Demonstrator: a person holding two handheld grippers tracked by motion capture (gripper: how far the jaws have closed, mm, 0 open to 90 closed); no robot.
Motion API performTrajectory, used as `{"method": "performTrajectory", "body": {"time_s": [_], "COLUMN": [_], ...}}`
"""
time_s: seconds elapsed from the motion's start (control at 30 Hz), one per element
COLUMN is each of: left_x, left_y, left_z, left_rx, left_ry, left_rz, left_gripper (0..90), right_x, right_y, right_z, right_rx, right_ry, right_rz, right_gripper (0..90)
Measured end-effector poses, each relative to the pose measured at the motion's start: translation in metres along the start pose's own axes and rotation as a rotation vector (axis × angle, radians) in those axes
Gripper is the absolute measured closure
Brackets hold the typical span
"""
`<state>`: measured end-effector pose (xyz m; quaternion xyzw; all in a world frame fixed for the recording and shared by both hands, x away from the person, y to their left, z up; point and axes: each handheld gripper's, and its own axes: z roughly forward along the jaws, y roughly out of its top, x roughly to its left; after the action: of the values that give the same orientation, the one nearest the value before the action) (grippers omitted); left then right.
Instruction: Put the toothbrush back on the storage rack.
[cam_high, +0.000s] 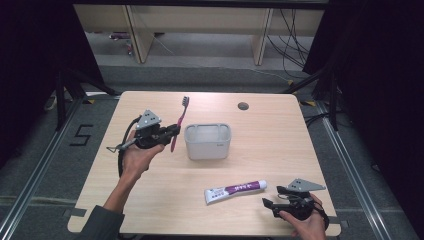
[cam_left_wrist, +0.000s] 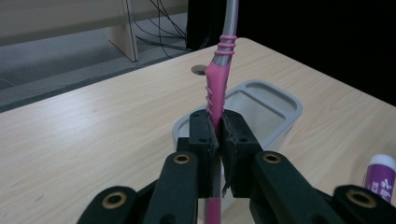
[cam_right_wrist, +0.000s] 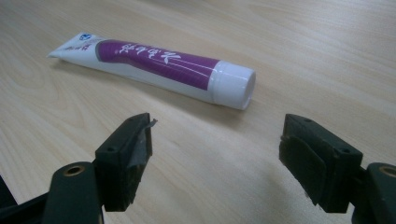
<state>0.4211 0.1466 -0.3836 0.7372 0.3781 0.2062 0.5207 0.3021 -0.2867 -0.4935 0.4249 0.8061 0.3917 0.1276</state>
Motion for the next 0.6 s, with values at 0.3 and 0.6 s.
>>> {"method": "performTrajectory", "body": {"time_s": [0.3, 0.6], "left_x": [-0.004, 0.002], "left_y": [0.011, 0.018], "left_z": [0.012, 0.023], "left_rx": [-0.040, -0.068], "left_ry": [0.005, 0.033], "left_rz": [-0.011, -0.041], "left_gripper": [82.8, 82.8], "right_x": [0.000, -0.001], "right_y": [0.000, 0.000], "right_z": [0.001, 0.000], "right_rx": [-0.012, -0.007], "right_ry": [0.008, 0.006], "right_rz": [0.001, -0.002], "right_gripper": [26.1, 26.1]}}
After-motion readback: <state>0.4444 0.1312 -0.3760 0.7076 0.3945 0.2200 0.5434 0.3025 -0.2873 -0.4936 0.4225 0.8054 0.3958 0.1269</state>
